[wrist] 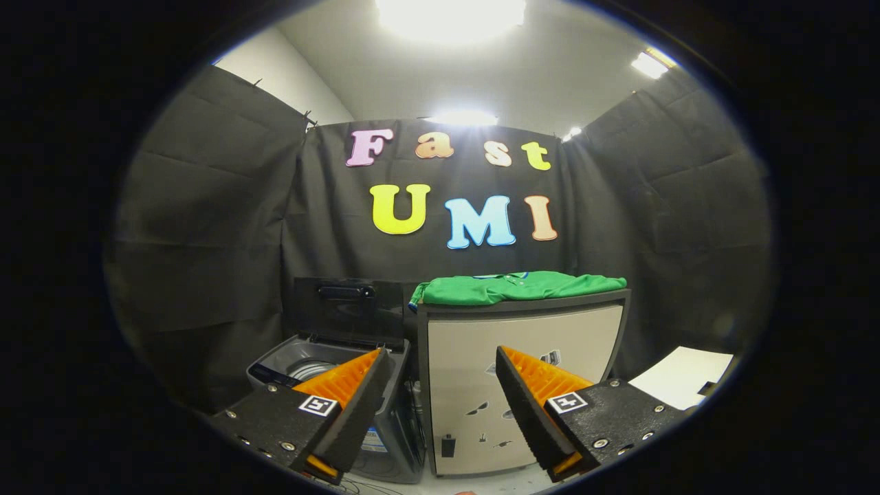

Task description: Put the clothes into the washing machine and then close the washing machine lid.

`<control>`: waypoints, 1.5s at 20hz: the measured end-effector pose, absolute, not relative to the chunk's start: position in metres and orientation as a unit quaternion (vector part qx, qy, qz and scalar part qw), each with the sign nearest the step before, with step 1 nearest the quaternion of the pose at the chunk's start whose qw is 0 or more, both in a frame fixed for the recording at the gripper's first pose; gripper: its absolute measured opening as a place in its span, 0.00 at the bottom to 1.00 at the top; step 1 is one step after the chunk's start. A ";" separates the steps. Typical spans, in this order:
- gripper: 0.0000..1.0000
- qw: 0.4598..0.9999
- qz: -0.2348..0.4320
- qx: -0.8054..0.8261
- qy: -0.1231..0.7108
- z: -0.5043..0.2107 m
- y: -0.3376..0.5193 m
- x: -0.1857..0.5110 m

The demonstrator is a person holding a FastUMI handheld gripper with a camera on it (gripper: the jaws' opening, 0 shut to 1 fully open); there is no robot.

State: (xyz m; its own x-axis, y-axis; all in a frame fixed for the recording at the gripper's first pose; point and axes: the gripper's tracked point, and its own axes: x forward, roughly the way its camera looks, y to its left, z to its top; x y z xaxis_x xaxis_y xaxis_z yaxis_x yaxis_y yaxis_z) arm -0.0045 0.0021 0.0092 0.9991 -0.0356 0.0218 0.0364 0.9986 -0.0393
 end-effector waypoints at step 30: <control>0.95 0.998 -0.041 -0.022 0.045 0.112 -0.114 0.160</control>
State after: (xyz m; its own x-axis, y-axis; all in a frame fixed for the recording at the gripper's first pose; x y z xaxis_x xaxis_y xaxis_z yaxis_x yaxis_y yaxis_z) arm 0.1602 -0.1137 0.1123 0.9925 -0.0846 -0.0879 0.0807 0.9956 -0.0476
